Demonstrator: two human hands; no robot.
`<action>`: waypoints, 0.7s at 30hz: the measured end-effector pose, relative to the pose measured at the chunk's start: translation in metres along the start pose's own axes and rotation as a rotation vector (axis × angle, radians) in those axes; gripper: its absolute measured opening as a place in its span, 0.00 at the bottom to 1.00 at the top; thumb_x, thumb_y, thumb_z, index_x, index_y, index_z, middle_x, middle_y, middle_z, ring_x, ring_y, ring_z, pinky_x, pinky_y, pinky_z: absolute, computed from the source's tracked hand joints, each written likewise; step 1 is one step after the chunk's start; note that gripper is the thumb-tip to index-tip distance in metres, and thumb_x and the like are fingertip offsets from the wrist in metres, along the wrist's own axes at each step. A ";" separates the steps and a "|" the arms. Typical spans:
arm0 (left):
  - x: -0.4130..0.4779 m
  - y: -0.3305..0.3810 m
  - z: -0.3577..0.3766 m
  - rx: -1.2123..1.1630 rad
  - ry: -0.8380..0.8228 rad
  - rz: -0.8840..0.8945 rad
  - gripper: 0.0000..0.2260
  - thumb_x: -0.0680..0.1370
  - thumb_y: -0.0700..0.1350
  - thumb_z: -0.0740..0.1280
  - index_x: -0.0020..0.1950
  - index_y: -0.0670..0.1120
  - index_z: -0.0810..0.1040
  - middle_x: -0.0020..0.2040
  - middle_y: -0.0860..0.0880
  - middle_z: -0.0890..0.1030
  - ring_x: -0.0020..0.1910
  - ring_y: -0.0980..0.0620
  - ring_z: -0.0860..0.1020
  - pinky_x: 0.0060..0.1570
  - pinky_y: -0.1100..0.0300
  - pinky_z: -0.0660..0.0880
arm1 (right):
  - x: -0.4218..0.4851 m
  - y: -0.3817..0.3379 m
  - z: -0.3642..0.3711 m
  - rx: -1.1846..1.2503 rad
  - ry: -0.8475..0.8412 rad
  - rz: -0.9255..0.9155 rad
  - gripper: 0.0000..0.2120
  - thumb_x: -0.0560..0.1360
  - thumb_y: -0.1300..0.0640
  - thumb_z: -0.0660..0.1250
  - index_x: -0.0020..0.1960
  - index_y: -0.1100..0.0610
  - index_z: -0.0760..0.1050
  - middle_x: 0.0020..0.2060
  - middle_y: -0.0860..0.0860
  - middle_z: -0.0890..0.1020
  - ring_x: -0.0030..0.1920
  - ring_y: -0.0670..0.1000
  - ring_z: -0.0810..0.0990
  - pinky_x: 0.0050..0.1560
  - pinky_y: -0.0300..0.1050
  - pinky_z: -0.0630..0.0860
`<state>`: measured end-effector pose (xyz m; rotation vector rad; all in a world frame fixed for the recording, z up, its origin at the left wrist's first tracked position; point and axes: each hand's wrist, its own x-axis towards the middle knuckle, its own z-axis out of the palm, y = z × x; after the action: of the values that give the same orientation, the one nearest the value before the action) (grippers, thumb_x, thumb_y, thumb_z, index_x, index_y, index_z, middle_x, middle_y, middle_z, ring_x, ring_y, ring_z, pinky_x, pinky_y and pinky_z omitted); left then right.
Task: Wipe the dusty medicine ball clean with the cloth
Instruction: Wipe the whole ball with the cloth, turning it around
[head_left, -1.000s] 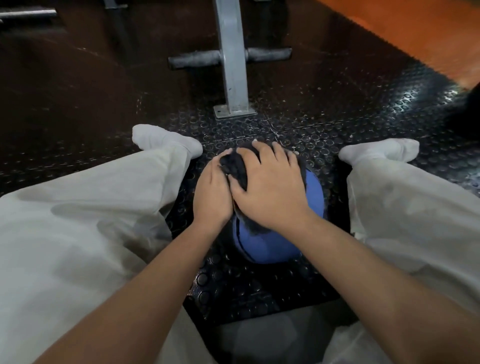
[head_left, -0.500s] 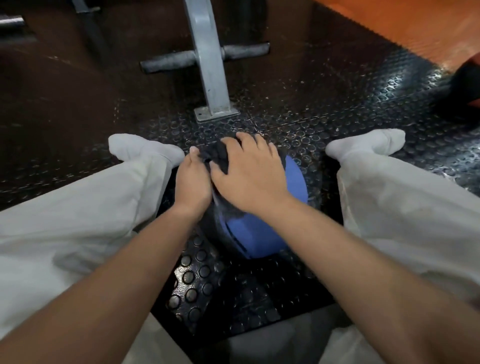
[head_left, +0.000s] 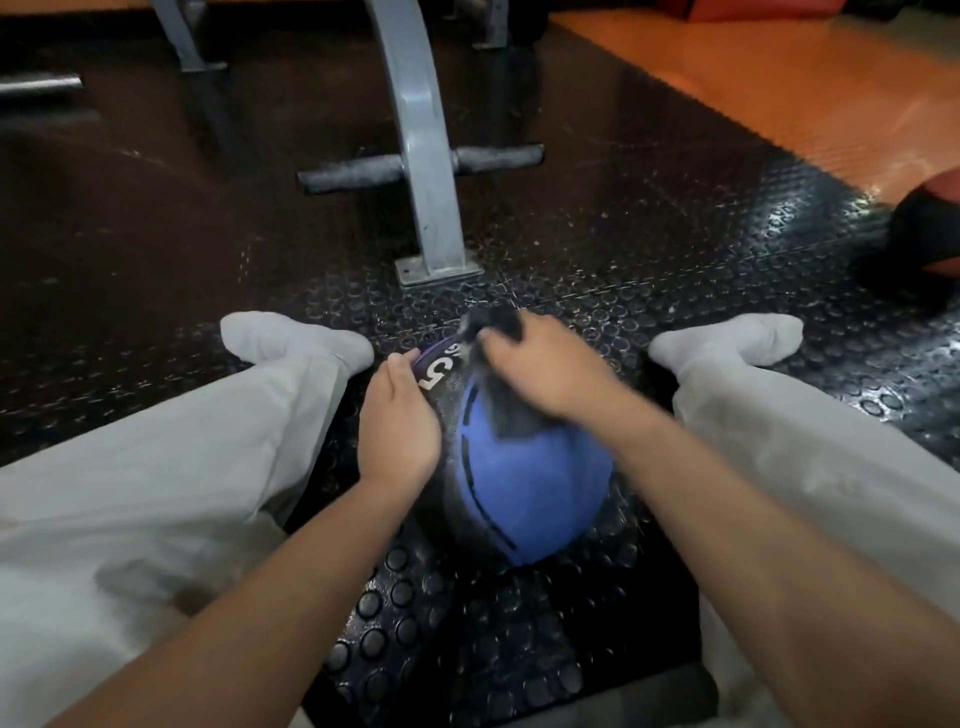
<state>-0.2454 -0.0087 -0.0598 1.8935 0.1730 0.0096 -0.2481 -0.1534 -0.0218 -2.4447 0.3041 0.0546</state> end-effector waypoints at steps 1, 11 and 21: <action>-0.005 -0.002 0.002 0.006 0.031 -0.009 0.19 0.85 0.45 0.46 0.68 0.44 0.73 0.67 0.45 0.75 0.66 0.48 0.71 0.59 0.66 0.61 | 0.016 0.008 -0.007 0.171 -0.076 0.131 0.16 0.79 0.48 0.57 0.57 0.56 0.78 0.55 0.56 0.80 0.55 0.56 0.78 0.57 0.49 0.73; -0.014 -0.003 -0.001 0.075 -0.045 0.303 0.23 0.82 0.51 0.47 0.68 0.47 0.75 0.66 0.52 0.76 0.66 0.57 0.71 0.68 0.60 0.64 | -0.028 -0.027 0.005 -0.220 0.131 -0.217 0.13 0.76 0.48 0.58 0.55 0.52 0.74 0.55 0.52 0.78 0.56 0.55 0.75 0.53 0.47 0.70; 0.007 0.004 0.003 0.106 -0.066 0.144 0.16 0.84 0.43 0.49 0.52 0.44 0.76 0.58 0.43 0.80 0.59 0.44 0.76 0.59 0.52 0.69 | 0.005 -0.052 0.007 -0.291 -0.020 -0.081 0.19 0.77 0.46 0.57 0.60 0.57 0.74 0.61 0.56 0.77 0.60 0.58 0.75 0.53 0.48 0.68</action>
<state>-0.2378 -0.0117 -0.0574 2.0054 -0.0086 0.0364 -0.2306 -0.1104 0.0041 -2.7402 0.1990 0.0939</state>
